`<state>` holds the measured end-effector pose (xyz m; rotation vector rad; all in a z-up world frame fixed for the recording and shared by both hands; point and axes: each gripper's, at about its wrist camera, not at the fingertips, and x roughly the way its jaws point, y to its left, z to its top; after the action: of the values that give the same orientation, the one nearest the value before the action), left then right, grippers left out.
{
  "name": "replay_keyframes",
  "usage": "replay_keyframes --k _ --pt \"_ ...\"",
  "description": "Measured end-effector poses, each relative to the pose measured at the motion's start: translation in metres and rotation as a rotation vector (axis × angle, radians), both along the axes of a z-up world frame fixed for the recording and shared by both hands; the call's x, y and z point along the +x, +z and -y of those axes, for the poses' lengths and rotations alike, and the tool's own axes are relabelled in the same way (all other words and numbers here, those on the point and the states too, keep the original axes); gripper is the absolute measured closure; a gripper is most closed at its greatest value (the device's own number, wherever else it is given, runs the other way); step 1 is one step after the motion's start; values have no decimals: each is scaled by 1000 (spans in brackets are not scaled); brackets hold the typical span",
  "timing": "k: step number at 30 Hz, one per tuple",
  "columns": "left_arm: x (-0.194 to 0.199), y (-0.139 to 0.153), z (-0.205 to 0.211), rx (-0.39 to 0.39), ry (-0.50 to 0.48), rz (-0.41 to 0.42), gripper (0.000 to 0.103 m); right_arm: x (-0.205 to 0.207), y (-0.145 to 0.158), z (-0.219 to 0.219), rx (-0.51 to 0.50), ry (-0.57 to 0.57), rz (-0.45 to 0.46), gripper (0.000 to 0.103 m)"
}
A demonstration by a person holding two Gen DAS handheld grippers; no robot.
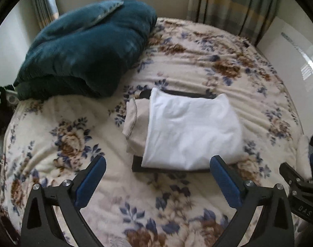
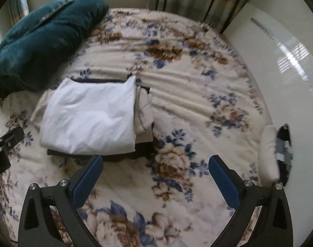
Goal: Fold small clothes
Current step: 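Open both tools and raise them away from the stack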
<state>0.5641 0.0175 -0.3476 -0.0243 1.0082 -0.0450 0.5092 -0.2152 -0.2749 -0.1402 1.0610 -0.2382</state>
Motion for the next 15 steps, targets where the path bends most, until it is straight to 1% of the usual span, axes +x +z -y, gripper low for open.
replay_keyframes --k 4,5,6,7,9,11,15 --pt "-43 46 7 0 -13 47 0 -45 57 -3 -21 -15 74 0" --pt "-58 62 7 -2 -14 60 0 -61 77 -4 -22 -16 100 0" --pt "-65 71 8 -8 -15 66 0 -72 91 -4 -24 -20 119 0" --pt "-79 87 8 -10 -15 82 0 -85 106 -5 -27 -23 136 0" --pt "-98 108 7 -10 -11 99 0 -107 133 -9 -22 -21 161 0" --pt "-122 136 7 -4 -11 127 0 -130 160 -13 -15 -19 190 0" --pt "-161 176 8 -3 -15 165 0 -177 218 -20 -13 -4 254 0"
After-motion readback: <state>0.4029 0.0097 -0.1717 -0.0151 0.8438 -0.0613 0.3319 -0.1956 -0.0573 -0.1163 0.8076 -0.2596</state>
